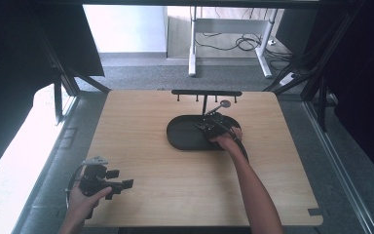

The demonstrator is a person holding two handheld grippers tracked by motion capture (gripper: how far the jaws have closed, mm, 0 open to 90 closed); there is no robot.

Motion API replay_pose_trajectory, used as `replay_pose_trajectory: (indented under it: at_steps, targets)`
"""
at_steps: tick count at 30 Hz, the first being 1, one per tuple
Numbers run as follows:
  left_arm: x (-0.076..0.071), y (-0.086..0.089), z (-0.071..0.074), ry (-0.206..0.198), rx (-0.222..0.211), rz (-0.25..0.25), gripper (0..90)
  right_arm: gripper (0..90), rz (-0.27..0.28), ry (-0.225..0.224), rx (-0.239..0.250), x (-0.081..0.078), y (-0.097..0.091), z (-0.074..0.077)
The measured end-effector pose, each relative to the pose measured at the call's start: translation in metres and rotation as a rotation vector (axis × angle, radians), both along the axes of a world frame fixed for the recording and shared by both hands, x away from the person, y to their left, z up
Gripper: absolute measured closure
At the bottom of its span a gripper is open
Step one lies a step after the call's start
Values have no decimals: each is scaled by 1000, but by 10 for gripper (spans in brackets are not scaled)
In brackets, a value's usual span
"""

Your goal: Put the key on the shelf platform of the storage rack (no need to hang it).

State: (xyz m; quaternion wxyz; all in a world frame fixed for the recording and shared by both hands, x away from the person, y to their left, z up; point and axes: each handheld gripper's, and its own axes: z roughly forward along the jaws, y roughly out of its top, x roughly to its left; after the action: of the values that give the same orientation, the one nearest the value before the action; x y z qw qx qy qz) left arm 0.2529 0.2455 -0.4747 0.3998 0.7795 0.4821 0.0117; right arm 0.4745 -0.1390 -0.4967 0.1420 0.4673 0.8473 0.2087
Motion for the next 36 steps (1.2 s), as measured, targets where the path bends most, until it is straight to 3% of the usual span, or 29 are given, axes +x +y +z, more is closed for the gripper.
replay_pose_trajectory:
  at_steps: [11,21,28,36]
  targets:
    - [0,-1,0,0,1,1,197,409,48,-56,37,-21,-3,29]
    - [-1,-3,1,-2,4,-4,197,446,151,-123,87,-58,-6,55]
    - [-1,-4,1,-2,5,-6,196,437,195,-130,114,-84,-11,55]
    - [-1,-5,0,0,6,-6,197,434,230,-119,155,-118,-23,41]
